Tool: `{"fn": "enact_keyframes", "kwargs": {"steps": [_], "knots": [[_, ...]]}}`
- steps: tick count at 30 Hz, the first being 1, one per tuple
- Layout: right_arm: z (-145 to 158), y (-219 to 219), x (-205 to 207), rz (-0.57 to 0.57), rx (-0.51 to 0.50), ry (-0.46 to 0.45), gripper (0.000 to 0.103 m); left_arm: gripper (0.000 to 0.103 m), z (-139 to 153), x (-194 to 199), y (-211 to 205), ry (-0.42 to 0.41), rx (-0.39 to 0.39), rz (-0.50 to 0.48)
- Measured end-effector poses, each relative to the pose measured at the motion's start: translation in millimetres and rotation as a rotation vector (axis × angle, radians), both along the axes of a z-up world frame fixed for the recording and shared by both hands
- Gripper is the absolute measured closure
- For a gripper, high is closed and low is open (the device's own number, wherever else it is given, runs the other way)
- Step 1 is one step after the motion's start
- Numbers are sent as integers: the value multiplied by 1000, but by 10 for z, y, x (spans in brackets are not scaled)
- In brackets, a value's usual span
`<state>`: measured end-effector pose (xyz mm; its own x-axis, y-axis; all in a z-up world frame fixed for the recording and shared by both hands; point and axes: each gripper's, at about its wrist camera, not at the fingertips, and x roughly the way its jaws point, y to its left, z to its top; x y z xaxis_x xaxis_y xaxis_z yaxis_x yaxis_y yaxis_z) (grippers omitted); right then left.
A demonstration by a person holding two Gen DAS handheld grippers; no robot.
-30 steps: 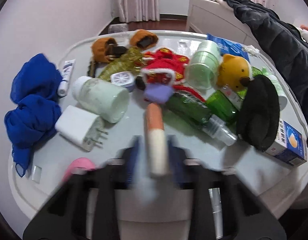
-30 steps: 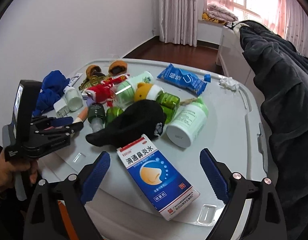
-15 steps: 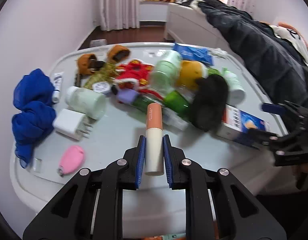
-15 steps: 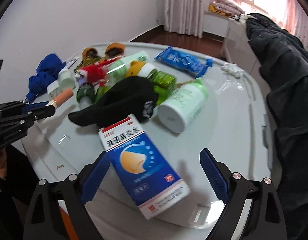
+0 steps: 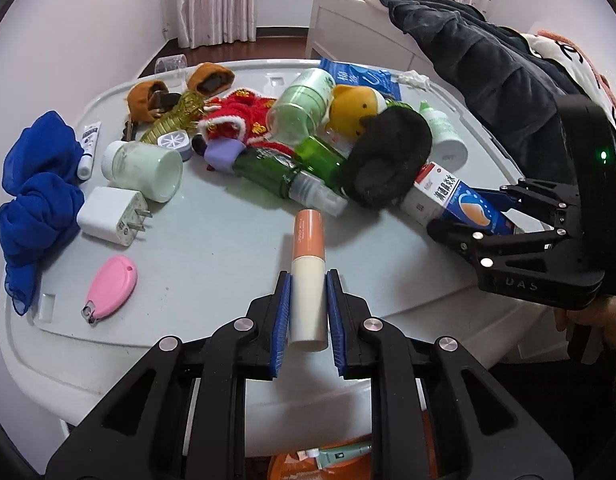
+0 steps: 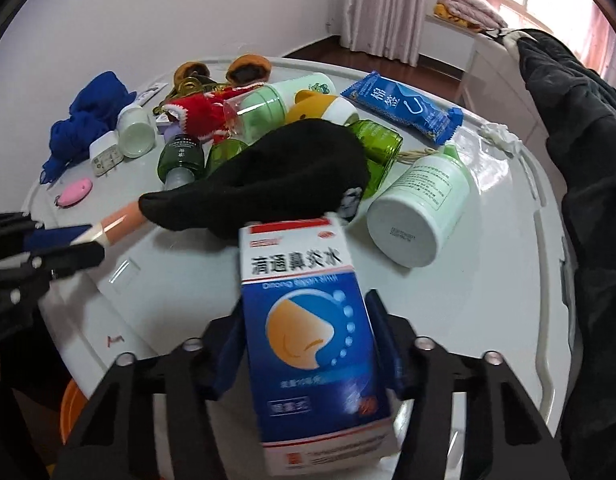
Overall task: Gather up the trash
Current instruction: 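Drop the lip balm and medicine box into the orange bucket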
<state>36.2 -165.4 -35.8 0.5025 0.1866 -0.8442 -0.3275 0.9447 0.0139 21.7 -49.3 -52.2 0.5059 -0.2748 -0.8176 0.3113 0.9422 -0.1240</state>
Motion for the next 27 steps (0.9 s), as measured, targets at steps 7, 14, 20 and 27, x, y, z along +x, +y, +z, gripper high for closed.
{"fn": "enact_keyframes", "kwargs": {"steps": [7, 14, 20, 27], "knots": [[192, -18, -173, -12, 111, 6, 51, 85, 152, -245, -26, -17, -15, -36], [446, -79, -619, -27, 220, 9, 51, 85, 228, -764, 77, 25, -28, -77], [166, 168, -1385, 9, 285, 151, 51, 85, 38, -1319, 130, 150, -7, -150], [-305, 367, -1718, -13, 261, 323, 48, 85, -121, -1547, 70, 216, 21, -175]]}}
